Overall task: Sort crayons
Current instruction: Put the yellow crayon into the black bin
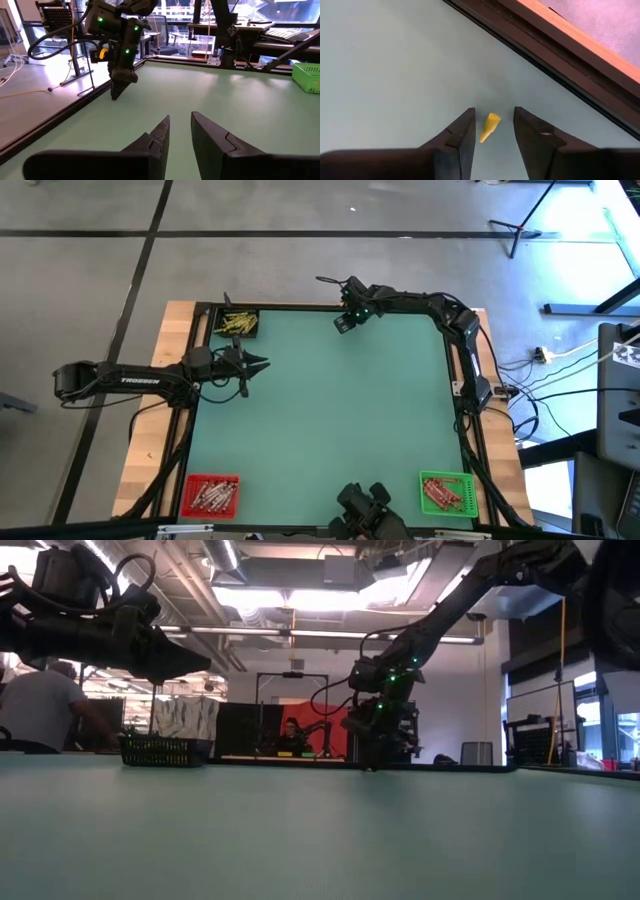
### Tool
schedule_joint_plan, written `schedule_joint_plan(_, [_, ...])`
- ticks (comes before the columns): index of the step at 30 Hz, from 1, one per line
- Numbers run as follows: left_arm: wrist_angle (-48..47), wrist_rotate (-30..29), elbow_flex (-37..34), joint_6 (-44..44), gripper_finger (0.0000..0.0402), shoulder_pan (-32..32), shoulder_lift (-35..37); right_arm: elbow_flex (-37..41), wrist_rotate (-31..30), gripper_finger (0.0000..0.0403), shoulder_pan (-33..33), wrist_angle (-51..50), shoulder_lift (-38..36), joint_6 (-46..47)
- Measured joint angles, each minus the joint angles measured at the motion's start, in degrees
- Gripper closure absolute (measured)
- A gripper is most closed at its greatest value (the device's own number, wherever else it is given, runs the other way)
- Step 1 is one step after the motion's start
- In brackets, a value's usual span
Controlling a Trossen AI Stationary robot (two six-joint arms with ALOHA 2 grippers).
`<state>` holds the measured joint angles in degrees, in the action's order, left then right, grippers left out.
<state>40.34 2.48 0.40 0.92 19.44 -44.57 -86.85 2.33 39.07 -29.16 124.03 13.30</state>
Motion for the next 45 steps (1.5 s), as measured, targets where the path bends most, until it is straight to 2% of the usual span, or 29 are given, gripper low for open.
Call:
schedule_joint_plan(3, [0.0,0.0,0.0,0.0,0.0337,0.0,0.0,-0.4,0.0,0.0289,0.0,-0.7,0.1,-0.5])
schedule_joint_plan(12, [-0.2,-0.1,0.0,0.0,0.0337,0.0,0.0,-0.5,-1.3,0.0393,0.0,-2.5,0.2,-3.8])
schedule_joint_plan(21, [-0.2,-0.1,0.0,0.0,0.0337,0.0,0.0,-0.2,-1.5,0.0385,-0.1,-2.2,-0.7,-7.3])
schedule_joint_plan(25, [-0.1,-0.1,0.0,0.0,0.0337,0.0,0.0,0.1,-1.7,0.0397,-0.6,-2.9,-3.0,-9.2])
schedule_joint_plan(31, [0.1,-0.2,0.0,0.0,0.0337,0.0,0.0,-0.1,-1.2,0.0394,-3.0,1.1,-7.0,-11.1])
schedule_joint_plan(40, [1.5,-0.4,0.0,0.6,0.0337,0.0,0.0,-0.2,9.8,0.0392,-7.3,23.3,-7.6,-12.1])
schedule_joint_plan(45, [6.5,1.3,0.2,3.4,0.0337,0.0,0.0,-0.2,10.4,0.0392,-9.2,33.6,-7.6,-10.4])
